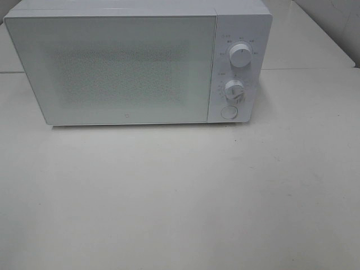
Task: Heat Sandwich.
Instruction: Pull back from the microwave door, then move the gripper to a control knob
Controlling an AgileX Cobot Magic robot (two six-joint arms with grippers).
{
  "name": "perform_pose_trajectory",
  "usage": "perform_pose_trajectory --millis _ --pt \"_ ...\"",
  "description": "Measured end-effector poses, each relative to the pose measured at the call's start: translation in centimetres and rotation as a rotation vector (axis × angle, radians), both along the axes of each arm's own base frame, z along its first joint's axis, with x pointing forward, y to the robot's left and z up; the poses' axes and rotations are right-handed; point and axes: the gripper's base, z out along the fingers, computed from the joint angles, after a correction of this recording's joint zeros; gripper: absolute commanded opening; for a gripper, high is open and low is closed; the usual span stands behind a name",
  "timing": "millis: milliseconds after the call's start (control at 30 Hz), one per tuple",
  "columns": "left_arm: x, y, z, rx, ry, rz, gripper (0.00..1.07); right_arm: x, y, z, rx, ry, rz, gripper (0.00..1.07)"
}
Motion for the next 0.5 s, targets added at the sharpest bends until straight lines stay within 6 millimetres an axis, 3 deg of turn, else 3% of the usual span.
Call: perform_pose_trajectory --millis 500 --pt "-0.35 -0.06 -0.01 -0.004 -0.022 0.000 1.00 0.00 0.01 0.00 0.001 0.000 0.001 0.74"
